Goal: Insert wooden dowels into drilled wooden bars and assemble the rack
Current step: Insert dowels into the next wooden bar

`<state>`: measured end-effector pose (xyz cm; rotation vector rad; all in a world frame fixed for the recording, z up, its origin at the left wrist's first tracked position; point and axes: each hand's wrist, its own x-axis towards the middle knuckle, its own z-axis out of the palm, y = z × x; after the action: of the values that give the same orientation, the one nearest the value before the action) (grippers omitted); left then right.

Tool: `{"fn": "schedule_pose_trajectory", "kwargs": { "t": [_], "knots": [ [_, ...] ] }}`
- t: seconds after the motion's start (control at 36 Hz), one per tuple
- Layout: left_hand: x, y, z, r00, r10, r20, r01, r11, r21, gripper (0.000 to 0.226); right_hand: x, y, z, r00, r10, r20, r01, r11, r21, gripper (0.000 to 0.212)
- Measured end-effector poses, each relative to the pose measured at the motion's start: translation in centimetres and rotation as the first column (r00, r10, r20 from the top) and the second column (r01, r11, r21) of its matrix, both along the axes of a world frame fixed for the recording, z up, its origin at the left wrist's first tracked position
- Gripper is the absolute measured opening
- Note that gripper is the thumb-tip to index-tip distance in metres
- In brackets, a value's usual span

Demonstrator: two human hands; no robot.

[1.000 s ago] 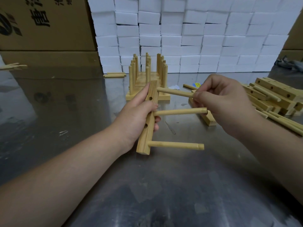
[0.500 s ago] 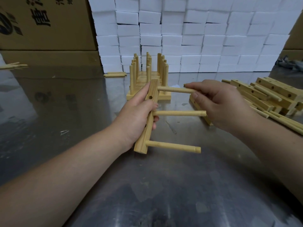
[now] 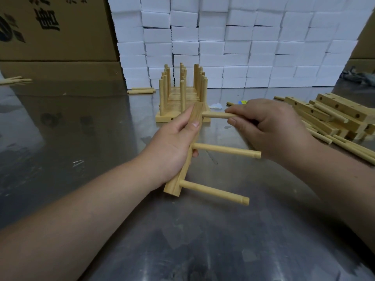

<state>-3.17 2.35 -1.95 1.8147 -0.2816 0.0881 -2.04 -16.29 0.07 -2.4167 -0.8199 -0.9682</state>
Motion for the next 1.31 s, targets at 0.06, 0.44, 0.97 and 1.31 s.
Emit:
{"fn": "schedule_pose_trajectory", "kwargs": {
  "t": [0.06, 0.44, 0.97, 1.31],
  "knots": [
    [0.0, -0.1, 0.0, 1.000, -0.011, 0.002, 0.011, 1.000, -0.001, 0.044, 0.0, 0.1, -0.2, 1.000, -0.012, -0.016, 0.012, 1.000, 0.005, 0.029],
    [-0.9, -0.5, 0.7, 0.997, -0.074, 0.034, 0.074, 0.997, -0.021, 0.040, -0.1, 0.5, -0.8, 0.965, 0.062, -0.253, 0.007, 0.965, 0.261, 0.014],
    [-0.1, -0.5, -0.1, 0.997, -0.029, 0.076, 0.025, 0.998, 0.050, 0.049, -0.1, 0.7, -0.4, 0.820, 0.115, -0.560, 0.173, 0.883, 0.436, 0.018],
    [1.5, 1.0, 0.5, 0.976, 0.065, -0.206, -0.097, 0.984, -0.150, 0.018, 1.1, 0.3, 0.0, 0.670, 0.542, -0.507, 0.195, 0.531, 0.824, 0.030]
  ]
}}
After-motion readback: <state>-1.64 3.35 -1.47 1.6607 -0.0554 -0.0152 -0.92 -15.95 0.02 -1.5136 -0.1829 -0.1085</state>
